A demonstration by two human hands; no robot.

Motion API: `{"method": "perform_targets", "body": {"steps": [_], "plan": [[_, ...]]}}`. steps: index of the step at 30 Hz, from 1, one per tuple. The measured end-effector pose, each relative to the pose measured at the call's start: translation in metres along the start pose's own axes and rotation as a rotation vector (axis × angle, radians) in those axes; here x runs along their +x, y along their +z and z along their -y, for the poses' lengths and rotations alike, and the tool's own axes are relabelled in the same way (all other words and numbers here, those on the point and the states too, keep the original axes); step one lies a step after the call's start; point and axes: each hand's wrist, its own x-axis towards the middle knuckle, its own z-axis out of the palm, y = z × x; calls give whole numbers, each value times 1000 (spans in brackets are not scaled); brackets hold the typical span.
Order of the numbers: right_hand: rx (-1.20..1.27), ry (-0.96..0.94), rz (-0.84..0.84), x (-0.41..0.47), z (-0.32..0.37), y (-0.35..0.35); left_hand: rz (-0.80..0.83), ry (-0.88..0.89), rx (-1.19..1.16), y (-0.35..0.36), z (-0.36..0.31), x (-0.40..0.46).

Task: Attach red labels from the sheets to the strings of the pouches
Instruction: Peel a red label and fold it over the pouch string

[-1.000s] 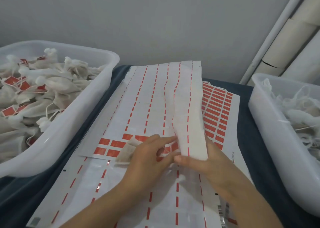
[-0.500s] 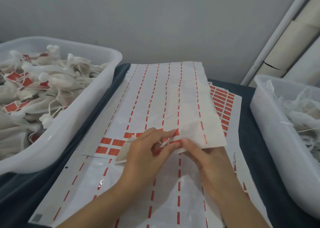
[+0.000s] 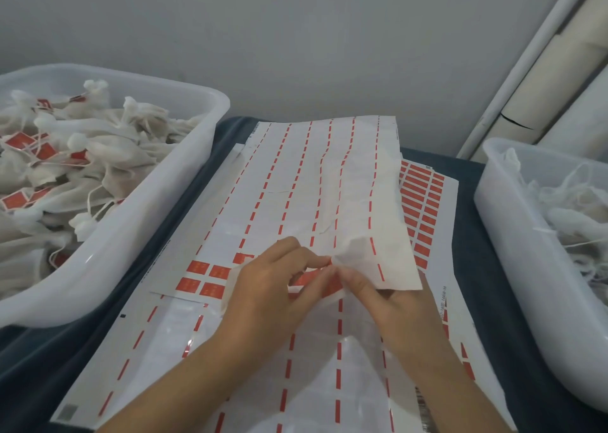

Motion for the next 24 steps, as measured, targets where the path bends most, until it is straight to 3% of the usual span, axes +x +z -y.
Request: {"method": "perform_targets", "body": {"steps": [6,13,19,22,24], "plan": [[49,35,20,0,-2,-2,10,37,27,1,-3,0],[61,130,16,-1,1,-4,-55,-115,-93,4,2,-1],[99,368,-39,9,-6,-22,-318,-377,-200,-5,0,6],[189,389,94,12,-3,-38,-356,-368,-245,-10,-1,7],[257,348,72,16,2,-48,-319,-310,-274,-10,-5,5]]}}
